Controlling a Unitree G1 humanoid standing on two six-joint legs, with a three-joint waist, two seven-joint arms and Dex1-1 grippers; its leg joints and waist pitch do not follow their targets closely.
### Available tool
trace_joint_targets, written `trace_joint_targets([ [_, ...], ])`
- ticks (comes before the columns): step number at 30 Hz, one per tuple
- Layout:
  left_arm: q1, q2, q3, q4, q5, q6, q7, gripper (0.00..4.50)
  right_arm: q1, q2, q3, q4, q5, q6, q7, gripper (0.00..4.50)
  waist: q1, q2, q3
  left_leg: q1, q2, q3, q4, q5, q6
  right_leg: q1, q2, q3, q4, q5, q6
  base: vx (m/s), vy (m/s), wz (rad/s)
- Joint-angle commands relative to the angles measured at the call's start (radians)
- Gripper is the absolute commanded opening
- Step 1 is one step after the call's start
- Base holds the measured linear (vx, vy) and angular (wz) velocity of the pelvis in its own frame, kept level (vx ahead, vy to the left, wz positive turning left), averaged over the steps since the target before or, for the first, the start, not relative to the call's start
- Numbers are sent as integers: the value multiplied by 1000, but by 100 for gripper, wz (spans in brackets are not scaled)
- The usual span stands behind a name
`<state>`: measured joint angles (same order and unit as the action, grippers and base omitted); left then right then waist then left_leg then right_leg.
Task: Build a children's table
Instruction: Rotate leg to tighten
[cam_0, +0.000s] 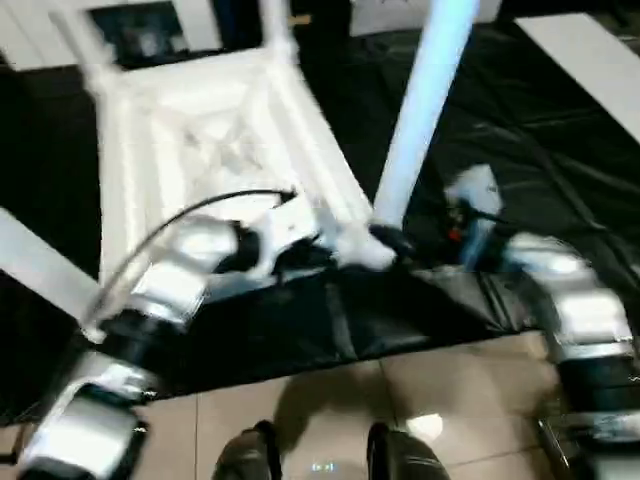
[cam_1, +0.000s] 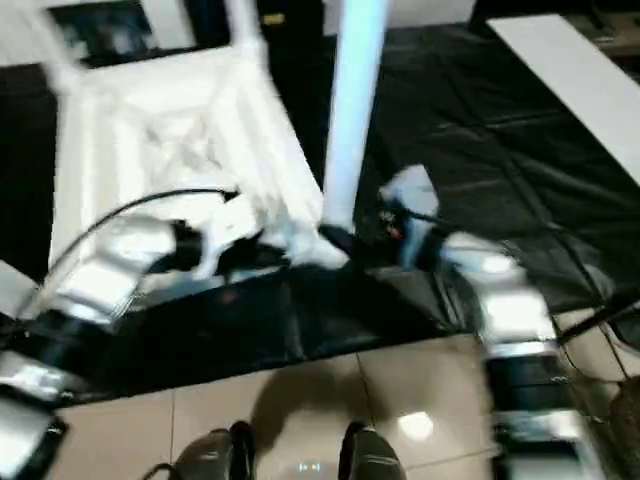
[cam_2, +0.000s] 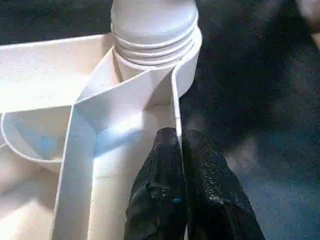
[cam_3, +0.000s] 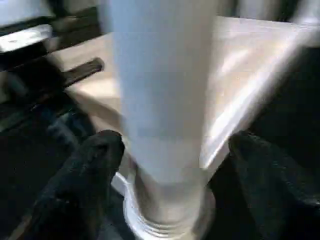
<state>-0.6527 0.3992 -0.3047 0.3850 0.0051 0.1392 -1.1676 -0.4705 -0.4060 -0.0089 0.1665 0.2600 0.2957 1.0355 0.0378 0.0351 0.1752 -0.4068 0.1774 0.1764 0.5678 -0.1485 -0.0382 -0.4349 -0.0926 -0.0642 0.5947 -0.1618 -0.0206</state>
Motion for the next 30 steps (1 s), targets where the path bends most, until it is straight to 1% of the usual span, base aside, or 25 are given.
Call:
trace_joint_targets([
  [1, -7, -10, -60, -6, -14, -45, -88, 0, -11, -17, 38, 2, 33, -12, 98, 379, -7, -6, -89, 33, 46, -3, -49, -122, 154, 65, -45, 47, -50, -52, -305, 0, 0, 0],
  [2, -12, 1, -70, 5, -20, -63, -136, 0, -16, -44, 60, 9, 47, -13, 179, 379, -4, -10, -89, 30, 47, -3, -49, -121, 156, 67, -46, 46, -49, -55, -309, 0, 0, 0],
  [3, -13, 5, -74, 9, -22, -69, -152, 0, -18, -52, 68, 11, 51, -13, 206, 379, 0, -10, -90, 31, 47, -5, -48, -122, 161, 68, -47, 45, -49, -62, -308, 0, 0, 0],
  [4, -15, 14, -84, 12, -20, -79, -178, 0, -23, -62, 78, 17, 56, -15, 245, 379, 1, -9, -89, 31, 48, -4, -48, -121, 161, 66, -48, 46, -49, -64, -308, 0, 0, 0],
  [5, -15, 21, -92, 16, -19, -90, -205, 0, -31, -69, 86, 27, 64, -10, 274, 379, 3, -13, -90, 29, 48, -3, -48, -123, 162, 67, -51, 46, -50, -73, -309, 0, 0, 0],
  [6, -15, 21, -92, 16, -19, -90, -205, 0, -31, -69, 86, 27, 64, -10, 274, 365, 5, -13, -89, 28, 48, -4, -48, -120, 161, 67, -51, 47, -49, -78, -308, 0, 0, 0],
  [7, -17, 37, -111, 26, -22, -119, -263, 0, -54, -80, 100, 56, 83, 2, 338, 355, 6, -12, -88, 28, 48, -3, -48, -125, 160, 65, -51, 47, -51, -90, -307, 0, 0, 0],
  [8, -18, 42, -117, 30, -23, -128, -284, 0, -65, -83, 105, 67, 88, 9, 361, 346, 6, -16, -89, 28, 46, -3, -48, -127, 157, 67, -52, 47, -50, -104, -305, 0, 0, 0],
  [9, -19, 50, -125, 34, -23, -141, -307, 0, -79, -86, 113, 80, 94, 17, 389, 343, 6, -18, -86, 27, 47, -3, -49, -132, 156, 64, -52, 47, -53, -117, -302, 0, 0, 0],
  [10, -19, 51, -125, 34, -23, -141, -307, 0, -79, -86, 114, 80, 94, 17, 389, 334, 6, -16, -87, 29, 47, -3, -49, -134, 154, 64, -52, 47, -52, -123, -302, 0, 0, 0],
  [11, -21, 55, -128, 38, -22, -149, -318, 0, -86, -88, 120, 87, 97, 22, 407, 334, 7, -17, -86, 30, 48, -2, -49, -136, 152, 61, -51, 48, -53, -129, -298, 0, 0, 0],
  [13, -24, 62, -132, 45, -17, -164, -334, 0, -98, -95, 139, 95, 106, 36, 446, 306, 9, -18, -87, 30, 49, -3, -50, -125, 151, 63, -51, 48, -51, -124, -298, 0, 0, 0],
  [15, -26, 63, -130, 50, -16, -167, -337, 0, -101, -104, 155, 100, 100, 34, 468, 297, 9, -21, -88, 28, 49, -3, -49, -116, 153, 64, -52, 48, -49, -115, -299, 0, 0, 0],
  [16, -27, 63, -130, 50, -16, -167, -337, 0, -101, -105, 156, 100, 99, 33, 470, 287, 9, -20, -88, 28, 49, -3, -49, -113, 153, 64, -52, 47, -49, -114, -299, 0, 0, 0],
  [17, -30, 63, -128, 55, -15, -170, -338, 0, -102, -109, 163, 106, 96, 30, 482, 262, 9, -20, -88, 29, 49, -3, -49, -110, 153, 63, -52, 47, -50, -115, -299, 0, 0, 0],
  [18, -32, 63, -126, 58, -14, -172, -338, 0, -101, -111, 167, 106, 95, 31, 489, 262, 8, -24, -87, 28, 48, -2, -49, -112, 153, 63, -51, 48, -51, -118, -298, 0, 0, 0],
  [19, -37, 63, -124, 67, -15, -176, -339, 0, -102, -113, 172, 111, 98, 34, 501, 256, 9, -23, -88, 28, 48, -2, -48, -114, 151, 64, -52, 48, -51, -124, -298, 0, 0, 0],
  [20, -40, 64, -121, 72, -16, -179, -340, 0, -103, -114, 176, 112, 101, 40, 511, 251, 9, -24, -87, 27, 47, -2, -49, -113, 152, 64, -52, 48, -51, -127, -296, 0, 0, 0],
  [21, -43, 65, -120, 77, -17, -182, -342, 0, -104, -116, 179, 113, 103, 44, 519, 230, 9, -24, -87, 27, 47, -2, -49, -111, 151, 63, -52, 48, -51, -130, -294, 0, 0, 0],
  [23, -44, 66, -119, 86, -17, -189, -342, 0, -105, -118, 186, 113, 109, 57, 536, 224, 9, -22, -86, 28, 47, -2, -49, -114, 151, 62, -52, 48, -52, -135, -295, 0, 0, 0],
  [26, -44, 65, -116, 91, -15, -193, -343, 0, -105, -119, 189, 110, 112, 60, 539, 217, 11, -23, -86, 29, 49, -2, -49, -116, 150, 61, -51, 48, -51, -132, -296, 0, 0, 0],
  [27, -40, 61, -109, 89, -19, -186, -336, 0, -100, -116, 191, 99, 120, 71, 534, 217, 12, -20, -85, 29, 49, -3, -50, -117, 149, 60, -51, 48, -51, -133, -297, 0, 0, 0],
  [28, -38, 60, -106, 88, -21, -184, -334, 0, -98, -115, 192, 95, 123, 75, 533, 217, 11, -22, -85, 29, 48, -2, -50, -116, 150, 61, -50, 48, -52, -129, -297, 0, 0, 0],
  [29, -36, 58, -102, 86, -23, -178, -326, 0, -93, -111, 191, 86, 130, 83, 526, 217, 12, -20, -84, 29, 49, -3, -51, -120, 147, 61, -52, 48, -52, -134, -298, 0, 0, 0],
  [30, -36, 58, -102, 86, -23, -178, -326, 0, -93, -111, 191, 86, 130, 83, 526, 217, 12, -21, -84, 29, 49, -2, -50, -121, 147, 61, -51, 48, -53, -135, -297, 0, 0, 0],
])
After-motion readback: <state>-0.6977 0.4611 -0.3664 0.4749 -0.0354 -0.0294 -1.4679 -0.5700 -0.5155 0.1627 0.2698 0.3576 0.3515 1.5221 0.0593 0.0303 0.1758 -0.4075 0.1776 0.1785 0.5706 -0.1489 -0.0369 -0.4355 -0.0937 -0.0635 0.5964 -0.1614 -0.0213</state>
